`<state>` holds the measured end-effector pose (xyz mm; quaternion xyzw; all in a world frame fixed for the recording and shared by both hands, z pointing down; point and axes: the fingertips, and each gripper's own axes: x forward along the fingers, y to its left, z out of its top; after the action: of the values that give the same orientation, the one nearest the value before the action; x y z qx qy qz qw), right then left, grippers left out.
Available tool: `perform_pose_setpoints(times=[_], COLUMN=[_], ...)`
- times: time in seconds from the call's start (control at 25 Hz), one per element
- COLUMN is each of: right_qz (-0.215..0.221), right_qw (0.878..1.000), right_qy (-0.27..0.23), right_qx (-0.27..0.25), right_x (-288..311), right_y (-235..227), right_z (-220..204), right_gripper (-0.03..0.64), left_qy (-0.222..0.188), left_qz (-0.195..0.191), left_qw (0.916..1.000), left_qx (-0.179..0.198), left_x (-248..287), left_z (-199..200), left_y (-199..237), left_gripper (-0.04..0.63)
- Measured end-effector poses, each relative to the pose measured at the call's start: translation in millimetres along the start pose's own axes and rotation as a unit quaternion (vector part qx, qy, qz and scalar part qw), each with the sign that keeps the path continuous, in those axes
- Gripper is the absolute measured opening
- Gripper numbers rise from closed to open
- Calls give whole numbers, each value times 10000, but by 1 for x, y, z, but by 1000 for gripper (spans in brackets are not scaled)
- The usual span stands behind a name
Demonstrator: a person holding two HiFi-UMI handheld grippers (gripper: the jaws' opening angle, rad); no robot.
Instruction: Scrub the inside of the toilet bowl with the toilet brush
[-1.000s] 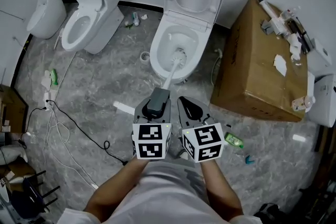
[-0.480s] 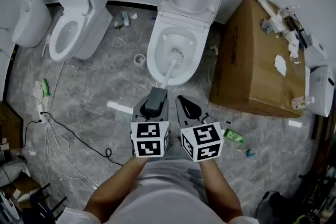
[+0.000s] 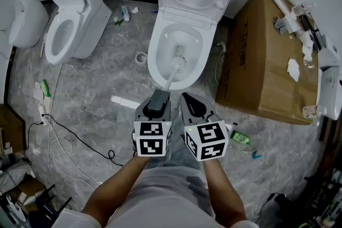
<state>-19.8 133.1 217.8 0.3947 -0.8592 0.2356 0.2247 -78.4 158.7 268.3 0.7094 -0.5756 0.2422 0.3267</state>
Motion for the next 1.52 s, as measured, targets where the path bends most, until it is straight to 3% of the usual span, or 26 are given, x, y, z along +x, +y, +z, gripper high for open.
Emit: perform_pose_setpoints(times=[0.68, 0.84, 1.24, 1.52], right_qz=[136, 212, 75, -26], right_qw=[9979, 9963, 9954, 9956], right_qy=[452, 535, 606, 550], right_qx=[450, 643, 744, 753], right_x=[121, 145, 182, 199], right_y=[-142, -158, -190, -188], right_z=[-15, -31, -56, -74], right_gripper=[-2, -2, -2, -2], left_qy=[1218, 1323, 1502, 1370], left_qz=[-56, 14, -254, -510], left_qw=[9924, 9909, 9883, 9892], left_qx=[151, 228, -57, 116], left_x=[159, 191, 248, 268], left_z=[-3, -11, -36, -42], left_y=[4, 6, 7, 17], left_gripper=[153, 153, 153, 153])
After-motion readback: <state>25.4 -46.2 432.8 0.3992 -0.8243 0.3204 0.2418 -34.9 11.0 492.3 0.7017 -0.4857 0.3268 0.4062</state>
